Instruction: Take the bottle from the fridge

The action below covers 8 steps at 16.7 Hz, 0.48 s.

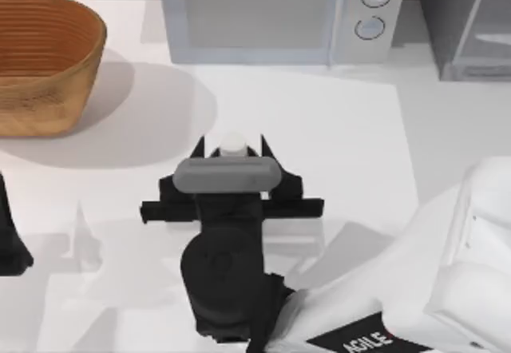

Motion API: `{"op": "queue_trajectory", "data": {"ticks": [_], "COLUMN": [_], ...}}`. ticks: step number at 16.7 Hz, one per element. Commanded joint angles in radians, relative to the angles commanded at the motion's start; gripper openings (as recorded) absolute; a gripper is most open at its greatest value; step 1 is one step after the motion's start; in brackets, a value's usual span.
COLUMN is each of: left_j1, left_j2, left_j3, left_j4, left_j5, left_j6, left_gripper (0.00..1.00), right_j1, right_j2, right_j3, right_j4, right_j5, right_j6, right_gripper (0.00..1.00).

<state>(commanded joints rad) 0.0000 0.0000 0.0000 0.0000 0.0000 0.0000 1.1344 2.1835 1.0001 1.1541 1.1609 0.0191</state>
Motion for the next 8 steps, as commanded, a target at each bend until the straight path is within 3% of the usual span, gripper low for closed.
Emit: {"op": "queue_trajectory", "data": {"ticks": [2, 8], "left_j1": [0.000, 0.000], "left_j2": [0.000, 0.000], "left_j3": [0.000, 0.000], "left_j4": [0.000, 0.000], "left_j5": [0.000, 0.000], "left_j6": [0.000, 0.000], "left_gripper": [1.00, 1.00], "right_j1": [0.000, 0.000], "right_j2": [0.000, 0.000], "right_j3": [0.000, 0.000], "right_j4": [0.000, 0.000], "right_j5": [0.000, 0.000], "right_j6": [0.000, 0.000], "right_gripper": [0.98, 1.00]}}
